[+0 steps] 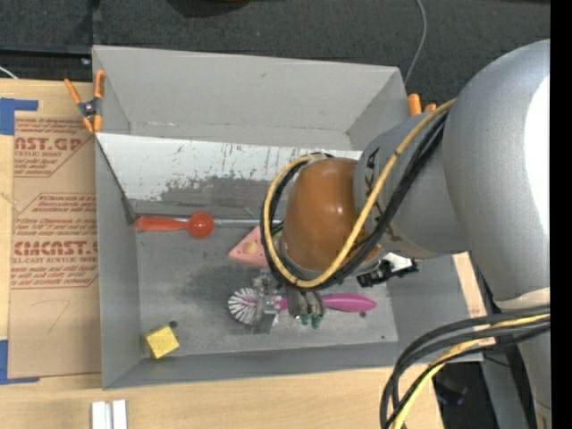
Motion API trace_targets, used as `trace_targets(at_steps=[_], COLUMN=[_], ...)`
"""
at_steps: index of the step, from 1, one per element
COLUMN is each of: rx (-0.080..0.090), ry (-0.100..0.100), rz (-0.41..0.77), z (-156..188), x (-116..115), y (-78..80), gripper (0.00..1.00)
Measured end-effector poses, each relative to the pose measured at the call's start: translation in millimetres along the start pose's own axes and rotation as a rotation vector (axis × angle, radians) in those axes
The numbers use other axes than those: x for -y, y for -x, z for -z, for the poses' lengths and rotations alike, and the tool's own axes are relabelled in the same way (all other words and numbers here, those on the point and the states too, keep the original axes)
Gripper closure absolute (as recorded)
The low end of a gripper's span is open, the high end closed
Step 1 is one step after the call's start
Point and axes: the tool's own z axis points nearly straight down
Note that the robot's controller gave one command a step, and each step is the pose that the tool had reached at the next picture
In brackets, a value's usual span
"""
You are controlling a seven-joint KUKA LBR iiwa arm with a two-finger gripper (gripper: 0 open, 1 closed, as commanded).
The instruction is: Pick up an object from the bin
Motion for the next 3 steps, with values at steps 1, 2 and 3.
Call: trace_targets(at_steps=[1, 2, 3], rx=[0.003, 0.001, -0.003], ry=[0.001, 0.001, 0.001], rz=[0.0, 0.0, 0.0], z=[12, 19, 37], x=[0, -1, -1], y=[0.6, 0.0, -1.2], gripper=[1.0, 1.0, 1.0])
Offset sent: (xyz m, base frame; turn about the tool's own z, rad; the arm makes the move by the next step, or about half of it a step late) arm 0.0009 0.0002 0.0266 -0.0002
